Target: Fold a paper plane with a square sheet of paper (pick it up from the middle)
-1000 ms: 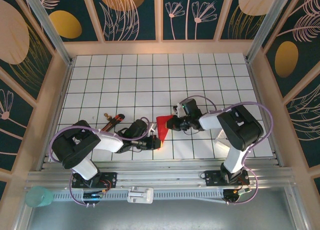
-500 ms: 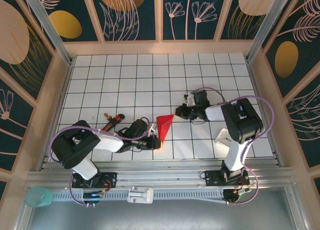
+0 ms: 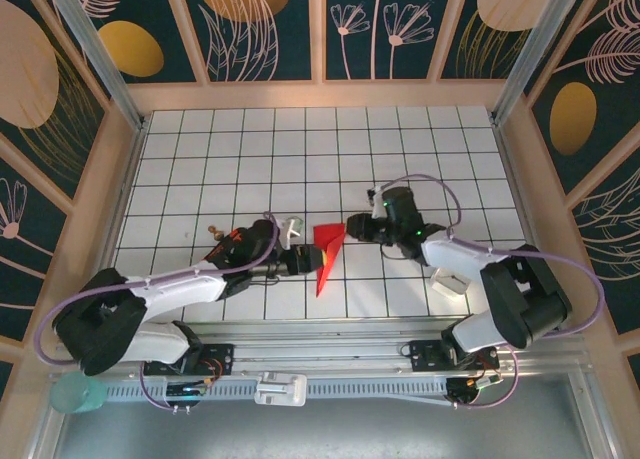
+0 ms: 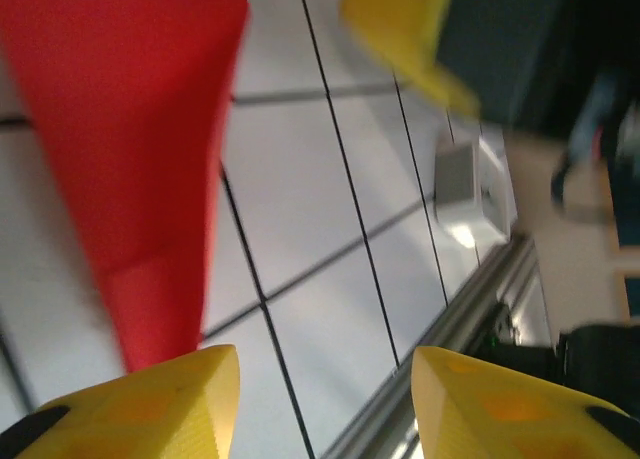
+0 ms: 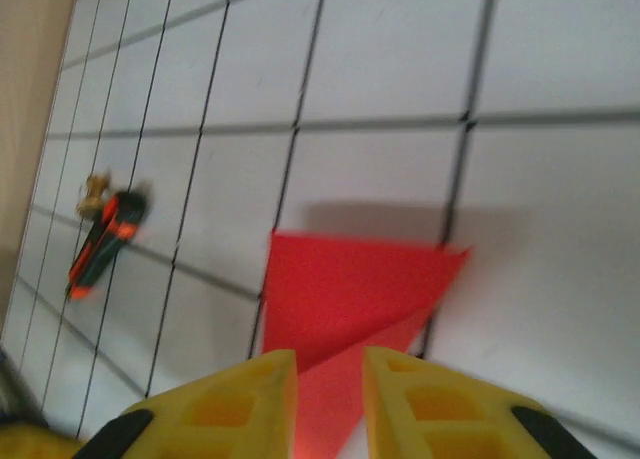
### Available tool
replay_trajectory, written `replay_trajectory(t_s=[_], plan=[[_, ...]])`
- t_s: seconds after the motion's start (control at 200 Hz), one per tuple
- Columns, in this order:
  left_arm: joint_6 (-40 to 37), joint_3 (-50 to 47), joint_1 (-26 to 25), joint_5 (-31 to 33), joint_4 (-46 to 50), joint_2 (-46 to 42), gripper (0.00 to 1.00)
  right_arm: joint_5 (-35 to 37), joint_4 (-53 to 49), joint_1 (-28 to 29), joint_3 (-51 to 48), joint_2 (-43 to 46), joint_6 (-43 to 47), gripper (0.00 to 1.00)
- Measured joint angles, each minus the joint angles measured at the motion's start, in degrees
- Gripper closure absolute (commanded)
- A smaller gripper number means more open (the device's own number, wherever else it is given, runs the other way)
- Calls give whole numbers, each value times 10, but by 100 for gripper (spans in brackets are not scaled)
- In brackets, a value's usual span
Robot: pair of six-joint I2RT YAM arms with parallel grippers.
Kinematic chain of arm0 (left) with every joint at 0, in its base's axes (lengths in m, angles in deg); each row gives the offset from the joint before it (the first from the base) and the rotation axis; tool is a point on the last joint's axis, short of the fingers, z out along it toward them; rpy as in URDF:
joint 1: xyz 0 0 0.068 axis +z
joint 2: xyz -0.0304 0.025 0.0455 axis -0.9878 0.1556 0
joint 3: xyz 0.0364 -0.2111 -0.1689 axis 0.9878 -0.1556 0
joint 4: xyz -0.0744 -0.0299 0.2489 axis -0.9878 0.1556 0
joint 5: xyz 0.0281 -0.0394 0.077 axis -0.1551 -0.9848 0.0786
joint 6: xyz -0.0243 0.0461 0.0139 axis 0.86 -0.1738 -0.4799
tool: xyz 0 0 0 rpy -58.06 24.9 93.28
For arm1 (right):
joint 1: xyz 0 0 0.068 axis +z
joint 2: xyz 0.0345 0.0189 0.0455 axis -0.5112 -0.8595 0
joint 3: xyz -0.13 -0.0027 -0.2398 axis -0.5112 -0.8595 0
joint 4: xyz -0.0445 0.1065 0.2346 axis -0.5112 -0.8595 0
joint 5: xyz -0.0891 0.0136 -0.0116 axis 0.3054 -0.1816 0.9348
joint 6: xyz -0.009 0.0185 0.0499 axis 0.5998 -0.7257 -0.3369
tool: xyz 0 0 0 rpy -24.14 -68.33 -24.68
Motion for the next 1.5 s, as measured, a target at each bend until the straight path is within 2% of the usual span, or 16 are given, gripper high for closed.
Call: replay_trajectory(t_s=[0.14,0.345,0.56,0.711,0.896,1.046,1.206,1.326,1.501], plan=[[10,-2,42,17,2,41,57,60,-12,88,-12,-5,-42,55],[10,1,47,41,21,83,58,197,-75,176,28,-45,-100,37],[9,-6,53,64,21,74,58,291,-132,219,85,-104,-131,33],[9,-9,53,64,21,70,58,334,-169,223,109,-128,-143,41],[9,-10,53,64,21,70,59,352,-184,222,104,-120,-156,62],[9,-10,53,54,14,70,58,329,-153,208,62,-89,-154,77],[15,-13,51,23,-24,80,56,268,-78,163,-12,-51,-156,84],[16,-12,39,0,-49,99,53,215,-21,128,-59,-34,-156,86],[16,13,12,-37,-74,144,50,176,20,115,-74,-31,-156,88]])
